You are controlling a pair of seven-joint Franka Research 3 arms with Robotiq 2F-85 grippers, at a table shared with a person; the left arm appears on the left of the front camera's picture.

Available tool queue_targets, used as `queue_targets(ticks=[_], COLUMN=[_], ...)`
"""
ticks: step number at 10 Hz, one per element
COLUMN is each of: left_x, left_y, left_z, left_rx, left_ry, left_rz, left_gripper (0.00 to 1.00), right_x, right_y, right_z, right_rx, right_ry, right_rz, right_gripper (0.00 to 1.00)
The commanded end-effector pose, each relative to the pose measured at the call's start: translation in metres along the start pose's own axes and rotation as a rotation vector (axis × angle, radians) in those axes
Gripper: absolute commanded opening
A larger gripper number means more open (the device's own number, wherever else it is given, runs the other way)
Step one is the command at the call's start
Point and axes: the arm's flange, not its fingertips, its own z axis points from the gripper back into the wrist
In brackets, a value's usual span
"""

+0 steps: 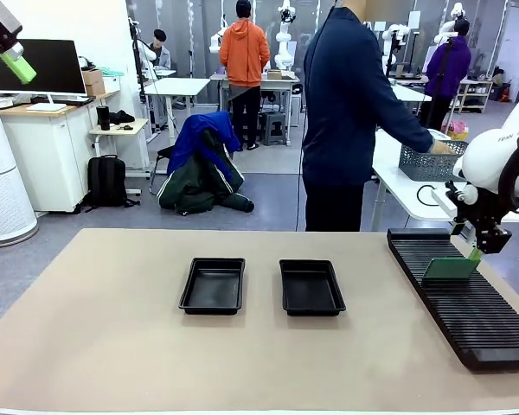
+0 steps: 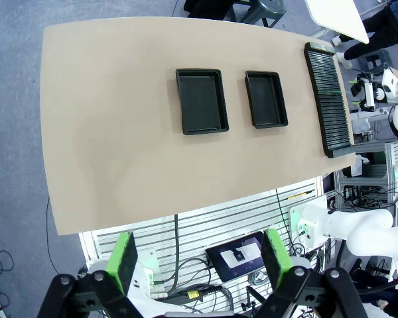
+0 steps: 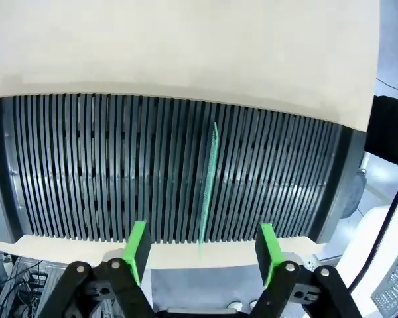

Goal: Inspect and transfer BCBs to ESD trays.
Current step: Pick up the Blank PCB from the PCB Rack and place it in the left ESD tray.

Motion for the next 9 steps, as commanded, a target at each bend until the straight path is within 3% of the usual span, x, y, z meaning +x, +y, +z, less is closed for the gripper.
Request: queue_targets(ticks=[1, 9], left_x=[0.000, 0.000], left_y=[0.001, 0.001], left_z=[-0.001, -0.001], left_rx=[0.001, 0.001], left_ry=[-0.005, -0.005], left_rz=[0.002, 0.002], left_gripper=[1.00, 1.00], right_x=[-0.005, -0.018], right_y=[0.003, 0.001], right_z=[-0.016, -0.051], right_rx=[-0.010, -0.001], right_ry=[-0.024, -0.077], right_rz=[-0.004, -0.077], right_gripper=[0.85, 0.85])
